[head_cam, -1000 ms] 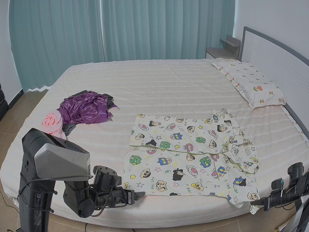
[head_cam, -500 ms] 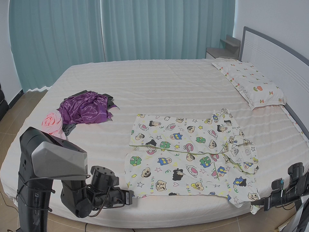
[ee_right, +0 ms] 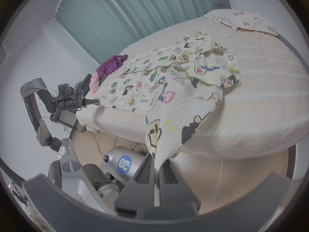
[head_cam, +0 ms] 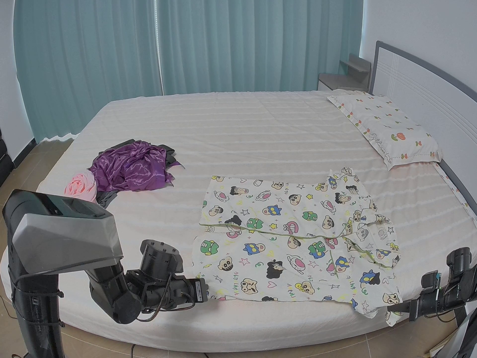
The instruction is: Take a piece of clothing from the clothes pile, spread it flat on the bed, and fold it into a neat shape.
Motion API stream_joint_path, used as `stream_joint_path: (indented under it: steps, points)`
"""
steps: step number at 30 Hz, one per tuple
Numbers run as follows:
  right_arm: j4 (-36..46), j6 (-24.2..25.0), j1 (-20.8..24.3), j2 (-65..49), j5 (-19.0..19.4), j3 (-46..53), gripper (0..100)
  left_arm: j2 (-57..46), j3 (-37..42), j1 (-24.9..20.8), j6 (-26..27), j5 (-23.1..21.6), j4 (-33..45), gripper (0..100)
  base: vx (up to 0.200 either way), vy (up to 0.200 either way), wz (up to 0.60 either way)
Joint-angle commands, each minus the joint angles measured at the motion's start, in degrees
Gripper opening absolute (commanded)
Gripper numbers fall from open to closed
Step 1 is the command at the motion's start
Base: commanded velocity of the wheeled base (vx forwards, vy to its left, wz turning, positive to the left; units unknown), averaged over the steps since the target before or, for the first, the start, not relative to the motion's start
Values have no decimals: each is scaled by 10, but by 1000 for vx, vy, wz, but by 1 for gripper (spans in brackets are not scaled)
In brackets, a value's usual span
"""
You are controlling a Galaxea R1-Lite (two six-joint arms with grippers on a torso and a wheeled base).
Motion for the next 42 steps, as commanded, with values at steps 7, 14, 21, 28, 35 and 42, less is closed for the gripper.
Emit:
stream_joint_path:
  steps: [7, 14, 21, 28, 35, 42]
  points:
    - [37, 137, 50, -54, 11, -99, 0, -55, -206, 3, -84, 8, 222, 0, 0, 0, 0]
    - [115, 149, 49, -78, 11, -158, 0, -63, -237, 8, -103, 20, 268, 0, 0, 0, 0]
    - [167, 146, 37, -127, 10, -147, 0, -114, -189, 7, -121, 20, 268, 0, 0, 0, 0]
    - [192, 119, 35, -169, 9, -107, 0, -165, -110, 2, -121, 19, 265, 0, 0, 0, 0]
    - [232, 102, 19, -191, 7, -98, 0, -189, -65, -1, -122, 18, 265, 0, 0, 0, 0]
    - [275, 89, 6, -216, 5, -98, 0, -201, -38, -7, -122, 17, 265, 0, 0, 0, 0]
